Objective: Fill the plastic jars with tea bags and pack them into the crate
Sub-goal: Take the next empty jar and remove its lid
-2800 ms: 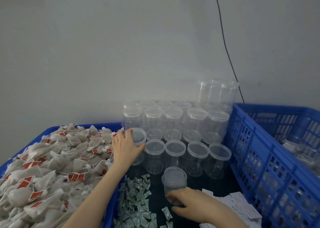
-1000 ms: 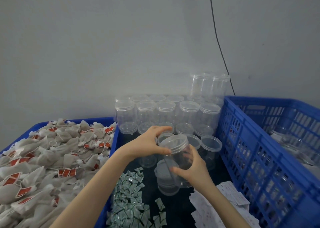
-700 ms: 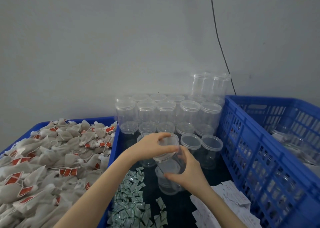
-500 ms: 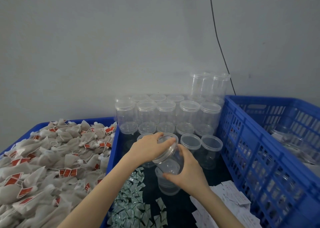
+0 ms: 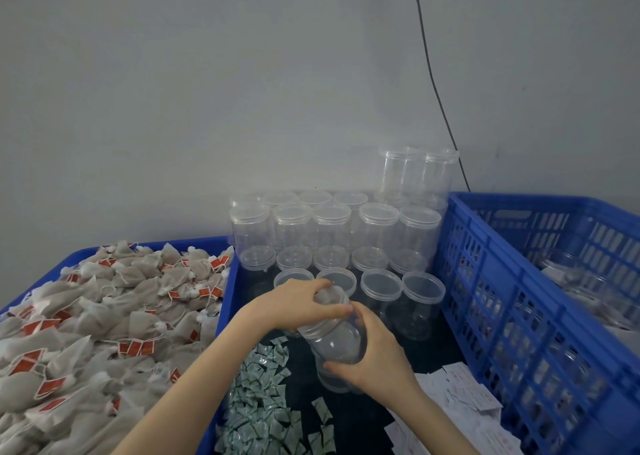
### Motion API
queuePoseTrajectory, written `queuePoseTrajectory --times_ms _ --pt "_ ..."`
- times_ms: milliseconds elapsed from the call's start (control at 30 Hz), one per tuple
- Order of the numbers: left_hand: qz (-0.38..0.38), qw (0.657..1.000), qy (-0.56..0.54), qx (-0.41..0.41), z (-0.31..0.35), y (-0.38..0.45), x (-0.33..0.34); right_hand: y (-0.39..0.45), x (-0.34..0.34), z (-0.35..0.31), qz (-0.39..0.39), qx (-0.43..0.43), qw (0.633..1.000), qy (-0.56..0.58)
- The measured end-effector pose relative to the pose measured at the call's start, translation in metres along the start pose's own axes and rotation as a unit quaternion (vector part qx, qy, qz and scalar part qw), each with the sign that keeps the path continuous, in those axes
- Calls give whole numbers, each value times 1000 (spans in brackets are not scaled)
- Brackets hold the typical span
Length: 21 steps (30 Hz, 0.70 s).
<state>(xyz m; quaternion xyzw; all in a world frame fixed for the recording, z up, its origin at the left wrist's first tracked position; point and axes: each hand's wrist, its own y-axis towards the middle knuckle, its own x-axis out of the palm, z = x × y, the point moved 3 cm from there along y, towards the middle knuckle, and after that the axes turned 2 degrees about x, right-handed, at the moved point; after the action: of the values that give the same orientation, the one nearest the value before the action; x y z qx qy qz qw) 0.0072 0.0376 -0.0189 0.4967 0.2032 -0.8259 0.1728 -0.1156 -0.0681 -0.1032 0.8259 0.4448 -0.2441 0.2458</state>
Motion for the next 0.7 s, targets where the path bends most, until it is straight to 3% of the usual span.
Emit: queuePoseTrajectory --times_ms 100,267,367,467,567,700 --pt "-14 1000 18 -18 2 -3 3 -1 0 0 4 -6 1000 -14" --pt "-109 988 43 101 4 -7 3 -2 -4 6 9 2 1000 -12" --pt "-66 990 54 115 3 -3 1 -4 -3 6 8 -5 999 -39" --pt "-41 998 29 37 -4 0 1 -7 -2 5 23 -24 997 -65" --pt "27 998 -58 -26 -7 -1 -5 -6 -5 7 50 -22 998 -36" --pt "39 995 -89 -10 -8 1 -6 -5 -7 10 56 6 998 33"
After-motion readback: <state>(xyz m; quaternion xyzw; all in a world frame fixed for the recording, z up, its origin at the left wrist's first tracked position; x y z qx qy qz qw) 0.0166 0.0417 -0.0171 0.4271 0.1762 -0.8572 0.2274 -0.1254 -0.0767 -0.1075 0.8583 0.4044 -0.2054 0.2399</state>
